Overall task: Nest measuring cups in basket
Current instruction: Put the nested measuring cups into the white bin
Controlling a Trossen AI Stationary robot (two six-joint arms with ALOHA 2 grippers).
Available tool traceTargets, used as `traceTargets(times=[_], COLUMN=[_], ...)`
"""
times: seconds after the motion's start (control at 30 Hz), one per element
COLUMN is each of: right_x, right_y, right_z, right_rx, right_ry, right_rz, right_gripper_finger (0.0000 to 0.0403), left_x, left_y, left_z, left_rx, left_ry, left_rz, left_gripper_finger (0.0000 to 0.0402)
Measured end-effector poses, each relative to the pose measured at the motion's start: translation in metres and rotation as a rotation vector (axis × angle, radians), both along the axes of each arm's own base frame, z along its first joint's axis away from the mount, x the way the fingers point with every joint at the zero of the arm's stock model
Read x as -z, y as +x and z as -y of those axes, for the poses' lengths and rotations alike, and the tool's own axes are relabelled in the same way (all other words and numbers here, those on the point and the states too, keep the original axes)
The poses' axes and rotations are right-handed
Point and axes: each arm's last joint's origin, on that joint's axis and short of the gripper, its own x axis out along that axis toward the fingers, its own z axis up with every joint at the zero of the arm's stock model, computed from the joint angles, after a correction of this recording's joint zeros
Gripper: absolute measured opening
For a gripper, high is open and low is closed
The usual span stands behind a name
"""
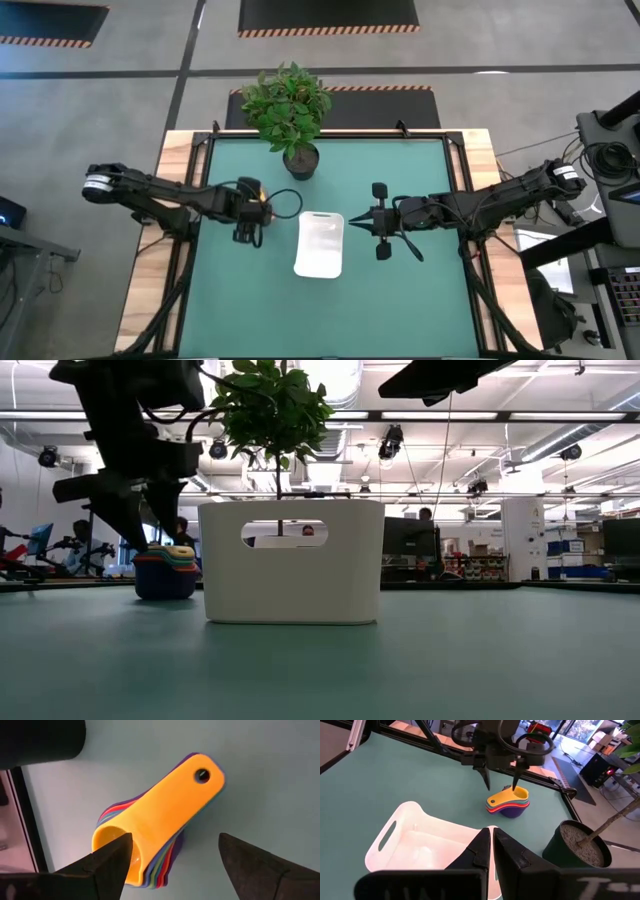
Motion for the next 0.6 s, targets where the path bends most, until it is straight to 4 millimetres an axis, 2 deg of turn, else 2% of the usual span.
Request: traceTargets(times=[0.37, 0.6], right_x=[0.000, 0.001], right_y=[0.000, 0.000], right_z=[0.000, 0.000], right_rx=[0.000, 0.000], right_ry=[0.000, -0.001], right_rz=[-0.003, -0.009], right_gripper_finger=[0.0009, 0.0009], left_x=[0.002, 0.010], left_y=[-0.002, -0.007], left_z=[-0.022, -0.024], left_rx=[-0.095, -0.084], left_ry=[-0.006, -0.026], left_rz=[-0.014, -0.054], left_gripper_finger=[0.0276, 0.0276])
